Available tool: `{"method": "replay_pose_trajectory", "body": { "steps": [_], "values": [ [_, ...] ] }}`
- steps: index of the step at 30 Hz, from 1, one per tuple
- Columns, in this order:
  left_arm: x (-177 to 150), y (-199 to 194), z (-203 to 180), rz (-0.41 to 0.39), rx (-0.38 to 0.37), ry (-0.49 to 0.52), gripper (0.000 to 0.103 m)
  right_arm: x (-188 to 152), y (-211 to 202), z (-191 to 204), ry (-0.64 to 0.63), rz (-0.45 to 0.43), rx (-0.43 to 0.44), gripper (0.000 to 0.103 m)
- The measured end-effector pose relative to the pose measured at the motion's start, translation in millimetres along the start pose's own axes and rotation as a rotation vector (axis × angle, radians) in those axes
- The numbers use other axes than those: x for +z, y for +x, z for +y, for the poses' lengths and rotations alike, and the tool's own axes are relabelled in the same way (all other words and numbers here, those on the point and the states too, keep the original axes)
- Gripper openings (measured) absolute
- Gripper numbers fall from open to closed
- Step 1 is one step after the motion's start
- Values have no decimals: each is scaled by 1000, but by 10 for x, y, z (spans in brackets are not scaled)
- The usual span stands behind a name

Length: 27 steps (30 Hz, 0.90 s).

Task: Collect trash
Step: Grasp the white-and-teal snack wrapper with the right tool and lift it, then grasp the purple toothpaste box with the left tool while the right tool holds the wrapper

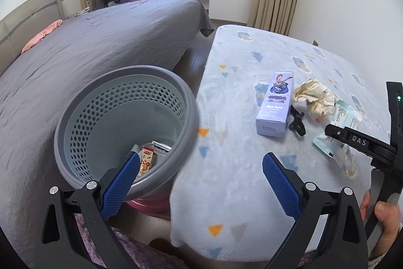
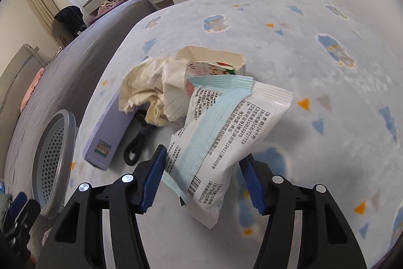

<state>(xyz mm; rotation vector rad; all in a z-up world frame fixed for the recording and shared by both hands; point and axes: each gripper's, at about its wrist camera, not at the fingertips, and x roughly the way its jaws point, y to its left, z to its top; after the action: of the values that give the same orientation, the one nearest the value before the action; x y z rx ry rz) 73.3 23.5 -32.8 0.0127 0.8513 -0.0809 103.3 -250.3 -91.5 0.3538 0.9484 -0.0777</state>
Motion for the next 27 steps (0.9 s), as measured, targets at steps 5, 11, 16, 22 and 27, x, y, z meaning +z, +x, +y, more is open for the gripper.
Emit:
{"method": "replay_pose_trajectory", "body": {
  "steps": [5, 11, 16, 22, 27],
  "values": [
    [53, 38, -174, -6, -21, 24, 96, -52, -168, -263, 12, -1, -21, 57],
    [154, 144, -372, -6, -33, 48, 96, -93, -331, -456, 4, -8, -8, 57],
    [285, 328, -515, 6, -38, 70, 96, -110, -385, -458, -18, -29, 26, 57],
    [422, 634, -663, 47, -40, 96, 96, -87, -412, -456, -21, -54, 69, 57],
    [445, 852, -766, 80, -31, 120, 96, -53, -373, -516, -2, -52, 102, 57]
  ]
}}
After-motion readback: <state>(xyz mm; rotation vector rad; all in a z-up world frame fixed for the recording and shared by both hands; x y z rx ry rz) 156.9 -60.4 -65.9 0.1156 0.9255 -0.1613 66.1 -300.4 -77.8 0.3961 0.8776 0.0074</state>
